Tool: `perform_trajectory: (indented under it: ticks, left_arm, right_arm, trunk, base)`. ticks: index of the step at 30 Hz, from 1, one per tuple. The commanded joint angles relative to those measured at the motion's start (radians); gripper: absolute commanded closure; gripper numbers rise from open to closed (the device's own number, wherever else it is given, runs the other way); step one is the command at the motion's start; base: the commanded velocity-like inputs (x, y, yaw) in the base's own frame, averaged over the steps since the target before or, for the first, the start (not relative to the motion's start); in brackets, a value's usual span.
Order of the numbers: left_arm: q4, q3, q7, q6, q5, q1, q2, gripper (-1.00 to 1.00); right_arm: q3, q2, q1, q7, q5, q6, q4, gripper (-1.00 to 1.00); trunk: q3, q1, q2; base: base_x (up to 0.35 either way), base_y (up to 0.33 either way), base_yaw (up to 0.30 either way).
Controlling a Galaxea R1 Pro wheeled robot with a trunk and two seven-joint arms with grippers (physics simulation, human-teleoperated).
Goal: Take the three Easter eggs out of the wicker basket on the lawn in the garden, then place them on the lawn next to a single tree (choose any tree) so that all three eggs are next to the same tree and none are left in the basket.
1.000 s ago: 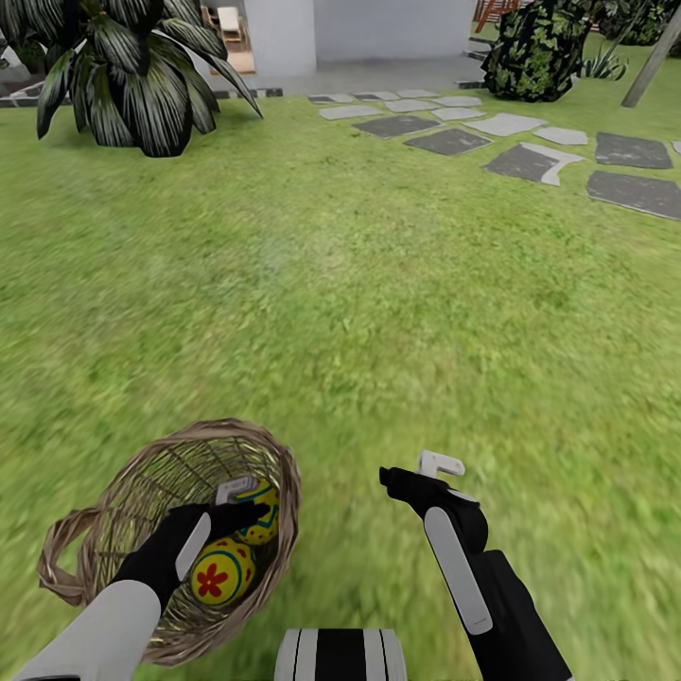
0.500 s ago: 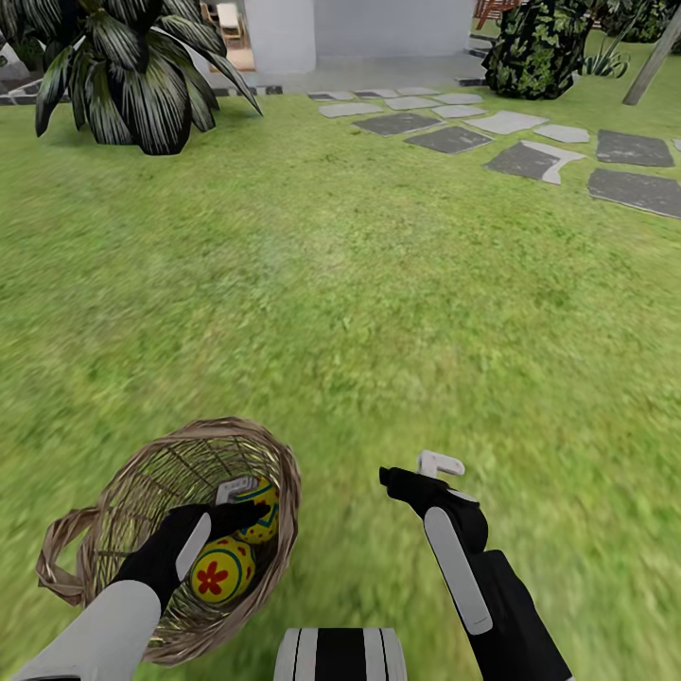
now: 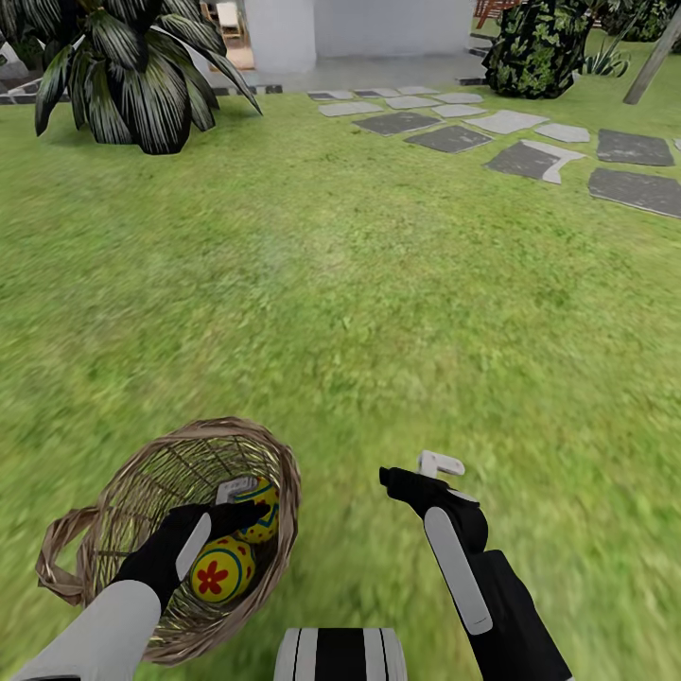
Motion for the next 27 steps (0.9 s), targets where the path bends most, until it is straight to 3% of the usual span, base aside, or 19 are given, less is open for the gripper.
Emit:
perform_trajectory:
  ticks: [1,5,6,27]
  left_arm:
    - [-0.001,0.004,-0.003,0.007,0.003,-0.001,0.000,-1.00]
    - [-0.001,0.004,-0.003,0.007,0.003,0.000,0.000,-1.00]
    - [-0.001,0.004,-0.003,0.007,0.003,0.000,0.000,1.00]
    - [-0.001,0.018,0.003,0.012,0.003,0.000,0.000,1.00]
  right_arm:
    - [0.001,0.000,-0.001,-0.010,-0.010,0.002,-0.001,-1.00]
    - [0.001,0.000,-0.001,-0.010,-0.011,0.002,-0.001,-1.00]
    - [0.001,0.000,-0.001,-0.010,-0.011,0.002,-0.001,-1.00]
    - [0.001,0.001,-0.001,-0.012,-0.009,0.002,0.000,-1.00]
  trunk:
    - [-0.001,0.000,0.000]
    - [-0.001,0.000,0.000]
    - [-0.001,0.000,0.000]
    - [-0.001,0.000,0.000]
  base:
    - [0.000,0.000,0.000]
    - [0.000,0.000,0.000]
    - [0.000,0.000,0.000]
    - [0.000,0.000,0.000]
